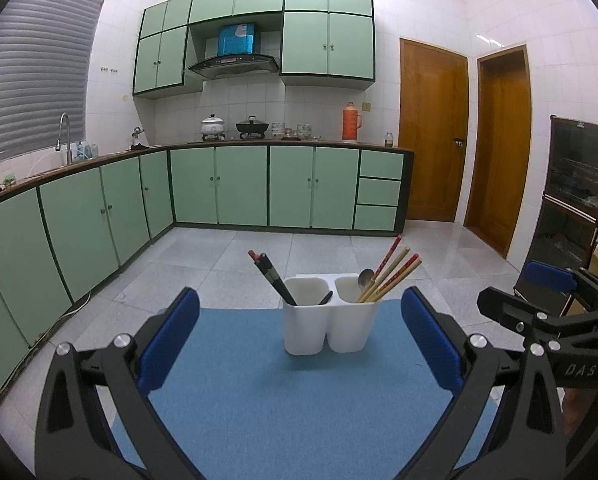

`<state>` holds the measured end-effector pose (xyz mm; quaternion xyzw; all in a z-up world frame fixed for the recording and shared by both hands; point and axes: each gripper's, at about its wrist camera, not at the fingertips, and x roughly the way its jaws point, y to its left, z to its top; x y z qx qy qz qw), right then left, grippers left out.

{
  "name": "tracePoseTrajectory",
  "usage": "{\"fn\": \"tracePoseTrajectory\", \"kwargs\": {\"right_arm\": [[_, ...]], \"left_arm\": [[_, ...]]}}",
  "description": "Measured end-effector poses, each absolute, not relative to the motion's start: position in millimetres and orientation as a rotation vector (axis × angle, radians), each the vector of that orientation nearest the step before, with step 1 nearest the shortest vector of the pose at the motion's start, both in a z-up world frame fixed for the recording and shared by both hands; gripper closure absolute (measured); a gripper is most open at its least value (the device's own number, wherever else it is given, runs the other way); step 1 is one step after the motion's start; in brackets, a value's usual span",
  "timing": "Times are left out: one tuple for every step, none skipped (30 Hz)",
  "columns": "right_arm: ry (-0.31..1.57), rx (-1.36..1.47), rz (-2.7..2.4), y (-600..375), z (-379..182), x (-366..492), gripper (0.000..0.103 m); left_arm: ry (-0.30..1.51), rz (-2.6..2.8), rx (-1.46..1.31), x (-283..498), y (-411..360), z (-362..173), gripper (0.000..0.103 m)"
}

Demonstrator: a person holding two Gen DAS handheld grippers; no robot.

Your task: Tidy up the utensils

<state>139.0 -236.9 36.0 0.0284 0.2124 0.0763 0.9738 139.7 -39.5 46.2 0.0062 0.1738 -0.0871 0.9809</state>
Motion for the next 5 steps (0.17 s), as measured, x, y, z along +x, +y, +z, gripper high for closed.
{"fn": "tracePoseTrajectory", "kwargs": {"right_arm": [[0.428,0.055,0.154,-236.1,36.8,140.2,0.006],[0.428,0.054,0.153,-236.7,36.2,139.1,0.006],[0.429,0.054,0.153,-236.8,36.4,139.4,0.006],[0.429,0.055,0.154,-236.3,37.1,140.4,0.006],[0.429,0.055,0.154,-236.8,36.8,139.8,0.006]], "left_arm": [[0.350,-0.175,0.012,139.3,-39.6,46.3,0.005],[0.351,-0.174,0.012,139.4,-39.3,47.0,0.005],[0.351,-0.174,0.012,139.7,-39.0,47.3,0.005],[0.352,-0.174,0.012,139.2,-39.0,47.3,0.005],[0.352,-0.174,0.012,139.0,-39.0,47.3,0.005]]}}
